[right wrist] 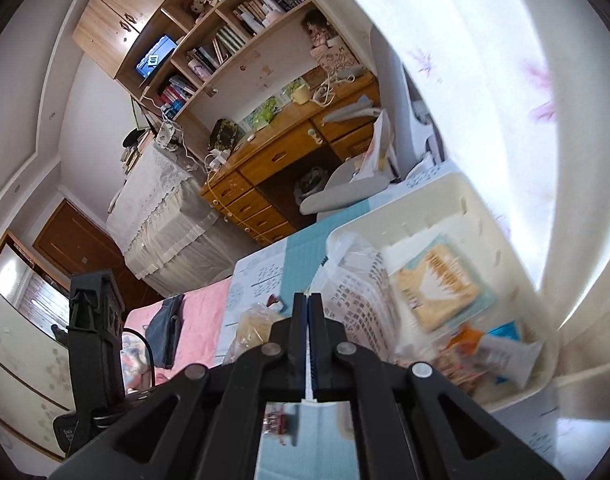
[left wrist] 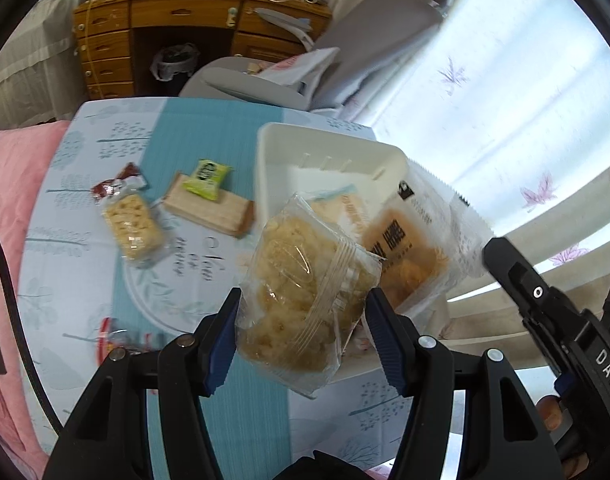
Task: Organize snacks
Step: 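Carry the cracker bag and printed bag into the tray and open both tools, then move both tools toward the red-edged candy packet on the table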
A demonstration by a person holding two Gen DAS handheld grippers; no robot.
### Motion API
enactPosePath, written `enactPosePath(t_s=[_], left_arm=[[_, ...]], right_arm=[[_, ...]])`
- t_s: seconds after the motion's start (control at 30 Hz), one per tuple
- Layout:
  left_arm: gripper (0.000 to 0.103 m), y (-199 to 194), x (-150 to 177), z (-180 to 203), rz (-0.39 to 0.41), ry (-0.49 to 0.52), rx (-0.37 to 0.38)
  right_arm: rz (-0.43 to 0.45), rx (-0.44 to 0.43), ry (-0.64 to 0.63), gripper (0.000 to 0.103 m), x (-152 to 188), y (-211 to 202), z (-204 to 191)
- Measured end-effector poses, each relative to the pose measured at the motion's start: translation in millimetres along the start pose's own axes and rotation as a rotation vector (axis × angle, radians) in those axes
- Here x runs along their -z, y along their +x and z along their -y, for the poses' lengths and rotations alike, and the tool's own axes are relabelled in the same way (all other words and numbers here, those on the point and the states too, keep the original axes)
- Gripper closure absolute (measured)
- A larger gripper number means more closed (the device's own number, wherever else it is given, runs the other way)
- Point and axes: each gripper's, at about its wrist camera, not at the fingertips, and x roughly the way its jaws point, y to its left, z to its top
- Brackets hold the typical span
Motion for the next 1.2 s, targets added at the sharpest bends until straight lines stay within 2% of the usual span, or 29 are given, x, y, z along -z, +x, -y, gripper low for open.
enactPosePath(t_s=[0.27, 0.33, 0.4, 0.47, 0.53, 0.67, 0.8, 0.93, 1.07, 1.2], left_arm=[[0.043, 28.6, -1.6, 44.6, -0.014, 0.066, 0.015], [0.037, 36.5, -4.1, 53.9, -0.022, 0.091, 0.004], [0.019, 42.5, -6.1, 60.5, -0.031, 0.104, -0.011], [0.019, 44.0, -6.5, 65.1, -0.028, 0.114, -0.014], [0.017, 44.5, -5.2, 66.7, -0.03, 0.114, -0.015], [0.015, 46.1, -0.5, 59.4, -0.05, 0.079, -0.02], [0.015, 41.4, 8.9, 44.4, -0.057, 0.039, -0.031], [0.015, 34.3, 21.3, 26.7, -0.06, 0.007, -0.046], [0.015, 22.7, 35.8, 7.9, -0.054, -0.025, -0.043], [0.015, 11.9, 52.1, -14.5, -0.058, -0.033, -0.048]], right_arm=[[0.051, 0.071, -0.054, 0.102, -16.6, -16.8, 25.3], [0.054, 0.087, -0.048, 0.102, -19.6, -18.4, 33.0], [0.047, 0.123, -0.03, 0.098, -21.7, -17.4, 41.7], [0.022, 0.153, 0.013, 0.097, -23.2, -13.8, 52.8], [0.018, 0.142, 0.031, 0.097, -23.7, -13.6, 57.6], [-0.018, 0.158, 0.03, 0.097, -23.0, -6.2, 56.4], [-0.058, 0.161, 0.057, 0.091, -16.9, 2.3, 56.6], [-0.093, 0.156, 0.062, 0.09, -8.3, 9.0, 52.1], [-0.124, 0.153, 0.047, 0.076, 7.1, 15.2, 37.6], [-0.153, 0.158, 0.017, 0.076, 24.2, 18.8, 19.9]])
